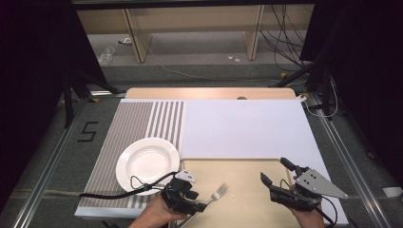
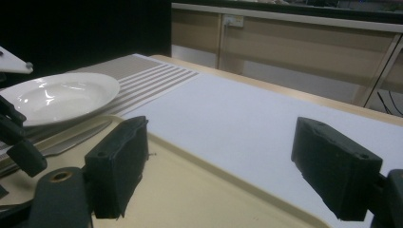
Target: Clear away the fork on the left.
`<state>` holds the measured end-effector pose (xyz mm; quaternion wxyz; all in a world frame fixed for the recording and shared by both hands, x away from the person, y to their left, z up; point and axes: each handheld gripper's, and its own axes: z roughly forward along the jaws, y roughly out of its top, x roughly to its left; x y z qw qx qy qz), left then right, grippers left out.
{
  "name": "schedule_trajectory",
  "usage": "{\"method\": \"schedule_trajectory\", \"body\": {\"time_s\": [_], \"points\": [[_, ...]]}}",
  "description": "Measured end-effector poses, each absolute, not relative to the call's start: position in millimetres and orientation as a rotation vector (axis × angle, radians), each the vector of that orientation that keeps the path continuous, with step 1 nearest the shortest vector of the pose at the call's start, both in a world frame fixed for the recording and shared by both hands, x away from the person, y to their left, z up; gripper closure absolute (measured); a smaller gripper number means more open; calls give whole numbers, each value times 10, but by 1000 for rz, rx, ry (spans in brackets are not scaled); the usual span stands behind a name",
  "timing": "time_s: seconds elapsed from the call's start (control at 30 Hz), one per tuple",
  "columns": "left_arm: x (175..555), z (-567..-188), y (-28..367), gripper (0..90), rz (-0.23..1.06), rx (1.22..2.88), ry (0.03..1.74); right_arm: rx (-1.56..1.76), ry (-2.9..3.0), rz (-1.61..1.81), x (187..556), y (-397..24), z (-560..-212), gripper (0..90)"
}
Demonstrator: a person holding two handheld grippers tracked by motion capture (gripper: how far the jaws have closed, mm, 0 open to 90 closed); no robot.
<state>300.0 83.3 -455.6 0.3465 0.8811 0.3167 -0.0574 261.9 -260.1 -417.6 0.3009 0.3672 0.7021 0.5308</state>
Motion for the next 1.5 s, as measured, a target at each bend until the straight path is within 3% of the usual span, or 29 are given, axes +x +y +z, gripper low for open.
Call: {"method": "schedule_trajectory", "body": {"time_s": [0.23,0.3,0.4,0.47,0.73,0.97,1.27,1.5], "points": [[2901,-4424,807,284,-41,2248,714,973,1862,1409,2618,-2601,-4175,206],[2871,-4384,785,211,-36,2238,686,973,1862,1408,2619,-2601,-4175,207],[2833,-4378,743,185,-69,2221,665,972,1864,1405,2619,-2598,-4176,209],[2814,-4386,711,224,-53,2228,642,971,1863,1406,2619,-2597,-4176,209],[2835,-4517,591,673,-29,2281,591,972,1871,1402,2616,-2596,-4176,213],[2905,-4587,552,877,-12,2317,587,969,1867,1407,2620,-2591,-4178,213],[2927,-4667,505,894,-71,2342,598,966,1870,1406,2619,-2591,-4178,213],[2948,-4716,491,894,-30,2379,619,967,1881,1393,2612,-2597,-4171,214]]}}
